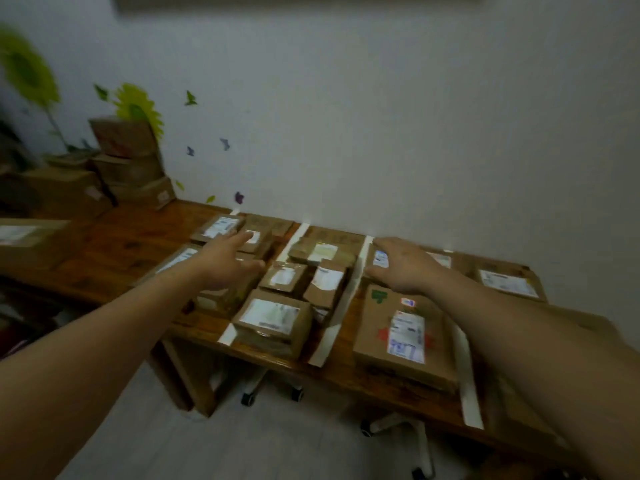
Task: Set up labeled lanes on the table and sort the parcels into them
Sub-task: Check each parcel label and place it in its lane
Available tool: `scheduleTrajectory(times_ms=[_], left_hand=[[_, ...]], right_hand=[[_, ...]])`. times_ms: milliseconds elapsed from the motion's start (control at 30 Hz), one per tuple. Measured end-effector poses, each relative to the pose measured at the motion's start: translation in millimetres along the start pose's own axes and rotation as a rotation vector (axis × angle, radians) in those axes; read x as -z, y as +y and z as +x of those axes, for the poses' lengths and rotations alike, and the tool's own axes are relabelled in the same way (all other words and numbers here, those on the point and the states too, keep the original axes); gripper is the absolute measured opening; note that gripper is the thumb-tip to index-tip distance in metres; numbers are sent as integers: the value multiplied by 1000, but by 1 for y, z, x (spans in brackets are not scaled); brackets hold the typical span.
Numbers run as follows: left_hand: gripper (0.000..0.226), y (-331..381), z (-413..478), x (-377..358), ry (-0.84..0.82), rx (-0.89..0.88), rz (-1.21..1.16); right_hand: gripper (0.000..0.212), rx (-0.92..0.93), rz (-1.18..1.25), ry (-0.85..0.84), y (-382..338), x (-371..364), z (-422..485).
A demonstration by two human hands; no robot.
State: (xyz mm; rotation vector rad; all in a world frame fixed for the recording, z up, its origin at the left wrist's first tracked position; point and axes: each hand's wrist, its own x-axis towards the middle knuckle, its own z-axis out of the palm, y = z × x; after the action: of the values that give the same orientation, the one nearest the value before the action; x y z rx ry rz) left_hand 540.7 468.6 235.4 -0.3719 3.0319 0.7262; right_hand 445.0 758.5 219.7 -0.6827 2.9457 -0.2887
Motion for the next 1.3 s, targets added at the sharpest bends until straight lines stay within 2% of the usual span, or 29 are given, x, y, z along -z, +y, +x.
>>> scheduleTrajectory(times_ms=[333,467,733,933,1067,1300], left_hand=[[73,-173,44,88,86,328,47],[73,-239,65,131,147,466,10],[75,-398,75,191,203,619,30],[73,-523,111,241,241,610,17],[71,-596,129,273,183,587,-6],[75,-711,188,313,135,552,-7]], right_hand=[[79,280,75,-60,-171,-38,178],[68,409,87,-99,-255,-41,249],[75,585,72,-217,-423,-84,348],[75,567,56,-244,-543,-125,408],[76,494,72,-286,-616,-152,438],[69,388,99,-357,-701,-185,485]])
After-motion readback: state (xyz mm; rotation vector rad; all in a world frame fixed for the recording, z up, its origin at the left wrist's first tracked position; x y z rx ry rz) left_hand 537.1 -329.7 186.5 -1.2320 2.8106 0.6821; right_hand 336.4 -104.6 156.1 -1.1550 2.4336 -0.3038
